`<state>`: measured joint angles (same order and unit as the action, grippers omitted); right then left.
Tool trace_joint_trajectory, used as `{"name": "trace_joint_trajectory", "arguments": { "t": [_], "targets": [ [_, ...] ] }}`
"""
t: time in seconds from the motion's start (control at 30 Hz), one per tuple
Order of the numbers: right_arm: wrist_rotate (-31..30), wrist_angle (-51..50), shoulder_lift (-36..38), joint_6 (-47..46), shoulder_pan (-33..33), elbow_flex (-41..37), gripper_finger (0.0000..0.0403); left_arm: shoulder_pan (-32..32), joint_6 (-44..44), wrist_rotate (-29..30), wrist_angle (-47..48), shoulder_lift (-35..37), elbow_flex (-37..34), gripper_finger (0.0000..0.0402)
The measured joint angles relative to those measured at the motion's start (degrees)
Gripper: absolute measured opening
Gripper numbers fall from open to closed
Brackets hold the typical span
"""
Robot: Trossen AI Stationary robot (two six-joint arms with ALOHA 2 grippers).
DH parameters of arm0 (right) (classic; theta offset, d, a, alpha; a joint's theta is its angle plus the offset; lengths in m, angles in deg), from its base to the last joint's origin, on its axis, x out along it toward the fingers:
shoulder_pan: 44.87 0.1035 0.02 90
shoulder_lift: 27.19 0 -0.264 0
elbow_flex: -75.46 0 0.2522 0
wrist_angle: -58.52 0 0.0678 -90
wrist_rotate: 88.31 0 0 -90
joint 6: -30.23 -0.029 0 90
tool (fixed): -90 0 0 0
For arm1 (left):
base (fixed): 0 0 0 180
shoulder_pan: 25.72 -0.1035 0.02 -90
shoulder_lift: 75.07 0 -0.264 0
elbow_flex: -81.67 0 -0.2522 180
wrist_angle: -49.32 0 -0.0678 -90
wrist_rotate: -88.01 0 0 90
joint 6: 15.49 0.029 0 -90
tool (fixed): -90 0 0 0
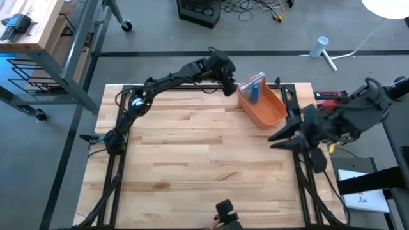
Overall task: Roll bandage
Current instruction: Return to Home Position
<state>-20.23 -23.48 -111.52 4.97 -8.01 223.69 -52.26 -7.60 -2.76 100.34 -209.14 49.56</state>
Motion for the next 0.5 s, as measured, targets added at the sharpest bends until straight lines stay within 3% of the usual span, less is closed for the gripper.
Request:
{"name": "trace_joint_trajectory", "arguments": {
  "t": [0.17, 0.37, 0.5],
  "targets": [
    [-0.1, 0.1, 3.4, 9.5, 0.0, 0.0, 0.0052, -0.2, -4.3, -0.9, -1.2, 3.4, 0.0, 0.0121],
    [-0.1, 3.0, 8.2, 25.7, 0.0, 0.0, 0.0005, -0.1, -8.0, -12.8, -8.3, 10.5, 0.0, 0.0086],
    [0.0, 4.7, 12.0, 34.8, -0.6, -0.2, 0.0001, 0.6, -9.6, -15.4, -7.6, 15.9, -0.6, 0.0039]
  ]
}}
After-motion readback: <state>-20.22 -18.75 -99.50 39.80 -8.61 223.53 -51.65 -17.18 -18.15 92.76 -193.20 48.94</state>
